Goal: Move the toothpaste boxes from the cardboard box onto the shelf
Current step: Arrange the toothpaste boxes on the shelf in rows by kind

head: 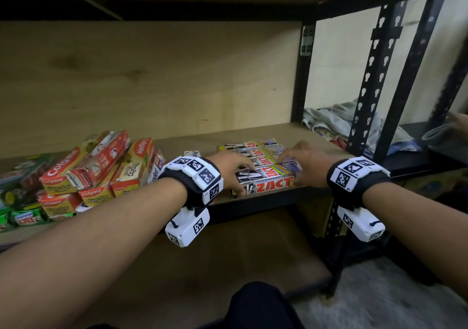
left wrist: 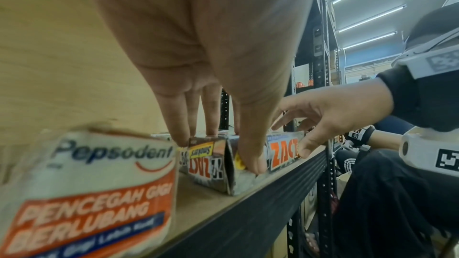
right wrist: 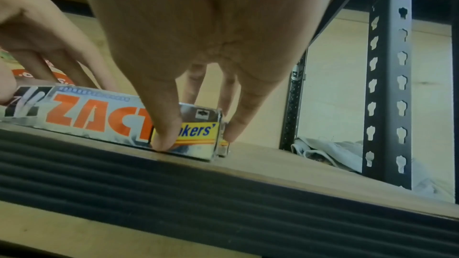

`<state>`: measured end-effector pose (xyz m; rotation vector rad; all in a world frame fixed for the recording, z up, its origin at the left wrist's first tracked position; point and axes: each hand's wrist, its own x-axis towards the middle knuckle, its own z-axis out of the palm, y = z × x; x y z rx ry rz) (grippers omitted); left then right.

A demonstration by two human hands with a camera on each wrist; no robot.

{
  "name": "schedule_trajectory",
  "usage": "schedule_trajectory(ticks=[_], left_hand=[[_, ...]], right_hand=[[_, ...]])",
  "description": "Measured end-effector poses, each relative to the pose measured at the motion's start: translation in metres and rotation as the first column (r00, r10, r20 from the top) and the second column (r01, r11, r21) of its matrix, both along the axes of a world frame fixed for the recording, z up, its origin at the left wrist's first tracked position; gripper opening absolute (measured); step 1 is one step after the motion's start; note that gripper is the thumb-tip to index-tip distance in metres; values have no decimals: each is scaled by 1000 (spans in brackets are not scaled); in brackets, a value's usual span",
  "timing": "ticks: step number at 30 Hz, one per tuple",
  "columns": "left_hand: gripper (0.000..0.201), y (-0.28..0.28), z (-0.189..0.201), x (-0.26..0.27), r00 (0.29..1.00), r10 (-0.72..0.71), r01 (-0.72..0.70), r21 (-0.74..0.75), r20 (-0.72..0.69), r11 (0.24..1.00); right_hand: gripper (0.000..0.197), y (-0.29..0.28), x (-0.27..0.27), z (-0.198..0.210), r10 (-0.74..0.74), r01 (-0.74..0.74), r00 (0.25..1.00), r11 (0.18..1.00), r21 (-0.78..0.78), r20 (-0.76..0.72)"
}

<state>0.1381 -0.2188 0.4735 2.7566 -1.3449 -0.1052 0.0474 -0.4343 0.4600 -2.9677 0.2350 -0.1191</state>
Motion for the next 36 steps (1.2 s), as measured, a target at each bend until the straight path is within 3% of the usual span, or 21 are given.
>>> schedule_trajectory(ticks=[2,6,12,15,18,21,29,31,36], left_hand=[[66,-2,2,1,1000,2,-2,10,-1,1000],[65,-4,5,3,1000,9,-9,12,-20,1000],[65,-5,9,5,999,9,-9,16,-43,1000],[64,-6,10,6,999,-1,1,16,-39,1000],[65,-9,11,10,1000,-17,18,30,-25,999],[64,-11,11,15,999,-16,17,42,-34,999],[62,-11,6,25,995,-4,2,-24,-98,1000],[62,-10,4,29,993,14,-19,-46,-114,999],[62,-9,1,36,986,16,-27,-69,-164,997]], right_hand=[[75,-2,0,2,15,-15,1000,1000,-9,-15],[62,-4,3,6,18,-21,998,998,-55,-60],[63,-5,6,9,15,-25,995,995,-96,-101],[62,-3,6,22,30,-77,974,976,-202,-226],[43,-2,19,46,39,-121,941,966,-229,-336],[28,0,44,59,34,-100,966,964,-245,-258],[40,25,137,48,94,-158,966,953,-259,-241],[50,25,151,42,55,-127,959,960,-250,-277],[54,22,165,36,1,-91,925,972,-217,-381]])
